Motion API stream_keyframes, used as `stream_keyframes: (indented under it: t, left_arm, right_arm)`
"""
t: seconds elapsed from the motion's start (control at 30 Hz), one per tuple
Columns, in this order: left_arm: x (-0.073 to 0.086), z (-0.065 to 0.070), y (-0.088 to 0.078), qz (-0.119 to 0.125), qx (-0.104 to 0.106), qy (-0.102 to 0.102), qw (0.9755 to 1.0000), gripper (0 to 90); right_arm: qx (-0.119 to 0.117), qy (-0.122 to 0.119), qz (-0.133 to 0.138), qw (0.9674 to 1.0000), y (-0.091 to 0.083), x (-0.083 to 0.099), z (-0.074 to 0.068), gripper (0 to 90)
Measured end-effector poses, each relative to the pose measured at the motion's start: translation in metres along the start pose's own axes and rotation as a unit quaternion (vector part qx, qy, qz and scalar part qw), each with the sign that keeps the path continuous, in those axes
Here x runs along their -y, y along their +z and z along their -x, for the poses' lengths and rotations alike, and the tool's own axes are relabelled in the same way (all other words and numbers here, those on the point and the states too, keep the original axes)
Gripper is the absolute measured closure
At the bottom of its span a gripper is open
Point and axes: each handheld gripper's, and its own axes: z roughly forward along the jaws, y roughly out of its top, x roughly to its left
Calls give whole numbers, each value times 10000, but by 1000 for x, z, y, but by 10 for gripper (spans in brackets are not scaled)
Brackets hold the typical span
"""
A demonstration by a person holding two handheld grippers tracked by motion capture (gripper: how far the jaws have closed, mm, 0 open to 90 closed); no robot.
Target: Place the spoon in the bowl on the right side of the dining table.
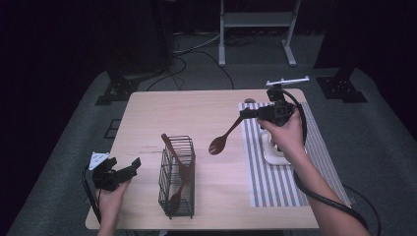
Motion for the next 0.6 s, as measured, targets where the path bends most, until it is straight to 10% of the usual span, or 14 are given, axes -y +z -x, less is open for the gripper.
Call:
stream_keyframes:
  t: [0.6]
  left_arm:
    - [0,0,0,-8,-13,21,10000,26]
  right_arm:
    - [196,346,16,9992,-8,15,34,829]
